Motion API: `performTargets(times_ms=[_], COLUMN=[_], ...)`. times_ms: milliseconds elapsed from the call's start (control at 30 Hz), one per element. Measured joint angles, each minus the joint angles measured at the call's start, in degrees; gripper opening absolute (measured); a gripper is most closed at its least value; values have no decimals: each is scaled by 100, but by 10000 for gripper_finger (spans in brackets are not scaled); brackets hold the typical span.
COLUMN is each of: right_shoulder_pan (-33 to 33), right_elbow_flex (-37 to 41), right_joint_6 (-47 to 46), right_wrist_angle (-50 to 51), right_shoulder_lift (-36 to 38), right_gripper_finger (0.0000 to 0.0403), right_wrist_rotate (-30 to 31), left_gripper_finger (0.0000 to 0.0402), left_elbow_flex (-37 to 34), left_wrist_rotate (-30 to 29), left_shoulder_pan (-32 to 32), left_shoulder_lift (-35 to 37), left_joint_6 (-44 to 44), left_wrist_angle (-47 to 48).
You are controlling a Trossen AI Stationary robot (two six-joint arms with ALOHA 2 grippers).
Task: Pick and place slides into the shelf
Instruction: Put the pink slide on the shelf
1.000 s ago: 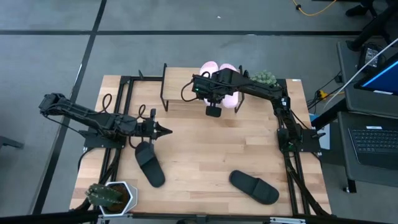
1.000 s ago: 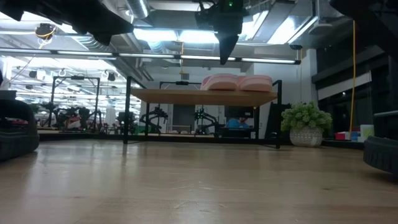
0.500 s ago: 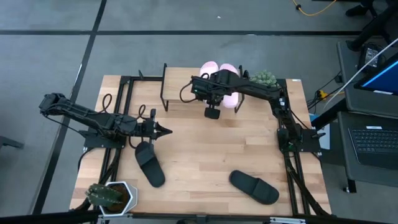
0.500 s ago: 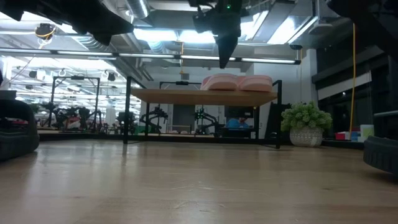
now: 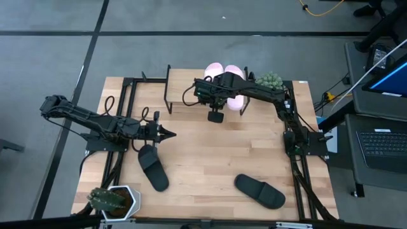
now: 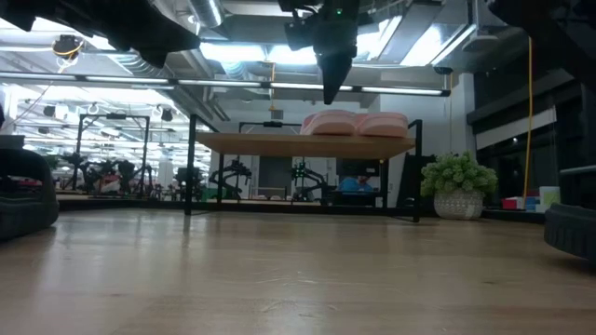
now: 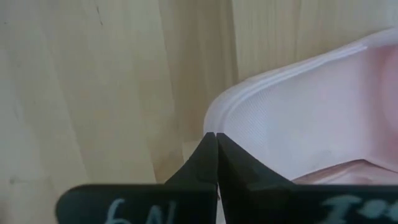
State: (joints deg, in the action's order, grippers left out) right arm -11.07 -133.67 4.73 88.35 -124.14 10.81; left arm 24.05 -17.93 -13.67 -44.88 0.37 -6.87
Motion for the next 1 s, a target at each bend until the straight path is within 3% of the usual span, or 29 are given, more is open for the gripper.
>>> performTargets(times_ms=[1000], right_shoulder_pan=[-7], right_elbow_flex=[-9], right_joint_6=[-131], right_wrist_angle=[-114], right_shoulder_lift=[-120], right_gripper_finger=[0], right_wrist_rotate=[23], left_gripper_finger=[0], left_elbow_flex=[0], left_wrist_rotate=[2], left_shoulder_pan=[-1], left_shoulder_lift=[1], left_joint_6=[-25], left_wrist_angle=[2])
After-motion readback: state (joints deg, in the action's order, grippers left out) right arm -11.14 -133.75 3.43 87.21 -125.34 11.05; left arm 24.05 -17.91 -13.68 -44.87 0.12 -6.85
